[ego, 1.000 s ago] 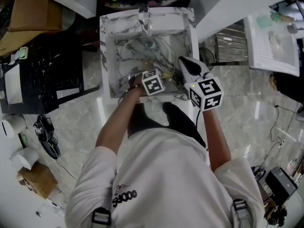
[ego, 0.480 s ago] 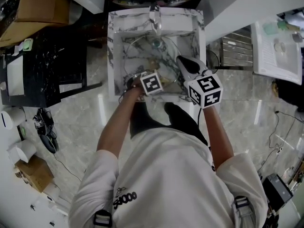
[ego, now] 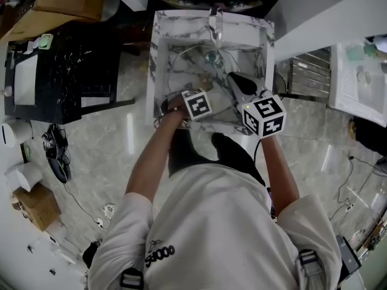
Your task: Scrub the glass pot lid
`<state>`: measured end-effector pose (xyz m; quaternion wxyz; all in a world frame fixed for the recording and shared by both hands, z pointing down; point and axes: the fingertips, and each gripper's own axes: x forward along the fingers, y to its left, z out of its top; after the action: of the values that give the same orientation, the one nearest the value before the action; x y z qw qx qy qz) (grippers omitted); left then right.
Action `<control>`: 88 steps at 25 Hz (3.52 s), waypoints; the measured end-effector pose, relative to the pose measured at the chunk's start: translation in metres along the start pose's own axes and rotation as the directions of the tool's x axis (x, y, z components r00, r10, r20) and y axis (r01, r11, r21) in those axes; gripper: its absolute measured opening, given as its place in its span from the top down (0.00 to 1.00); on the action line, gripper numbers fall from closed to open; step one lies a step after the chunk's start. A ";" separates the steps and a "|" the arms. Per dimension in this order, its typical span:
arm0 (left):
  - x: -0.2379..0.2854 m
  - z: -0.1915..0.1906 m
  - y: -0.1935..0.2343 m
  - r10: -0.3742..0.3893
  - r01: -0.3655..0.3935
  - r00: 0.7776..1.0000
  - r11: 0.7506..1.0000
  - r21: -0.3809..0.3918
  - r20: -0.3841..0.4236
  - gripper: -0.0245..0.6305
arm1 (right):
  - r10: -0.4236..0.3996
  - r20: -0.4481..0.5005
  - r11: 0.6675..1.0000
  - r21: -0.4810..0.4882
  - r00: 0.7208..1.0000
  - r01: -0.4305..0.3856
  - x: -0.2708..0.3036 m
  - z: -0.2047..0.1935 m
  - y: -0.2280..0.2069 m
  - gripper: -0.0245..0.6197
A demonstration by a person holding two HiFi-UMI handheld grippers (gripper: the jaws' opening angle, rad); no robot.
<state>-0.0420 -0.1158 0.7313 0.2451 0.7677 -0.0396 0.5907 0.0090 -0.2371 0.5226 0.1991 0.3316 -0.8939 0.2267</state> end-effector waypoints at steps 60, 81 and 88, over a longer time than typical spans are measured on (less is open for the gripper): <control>-0.045 0.085 0.172 0.611 -0.553 0.779 0.776 -0.304 0.142 0.87 | -0.081 -0.006 0.988 0.131 0.997 0.081 -0.011 -0.011 -0.059 0.95; -0.009 0.123 0.085 0.407 -0.415 0.877 0.910 -0.027 0.255 0.87 | -0.099 0.026 0.987 0.129 0.995 0.095 -0.026 -0.012 -0.052 0.95; 0.005 0.113 0.039 0.246 -0.278 0.941 0.954 0.114 0.233 0.87 | -0.092 0.026 0.988 0.124 0.995 0.088 -0.030 -0.019 -0.039 0.95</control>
<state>0.0461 -0.1967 0.7284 0.1017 0.8310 -0.1249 0.5324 0.0606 -0.2379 0.5336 0.1740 0.3869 -0.8655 0.2664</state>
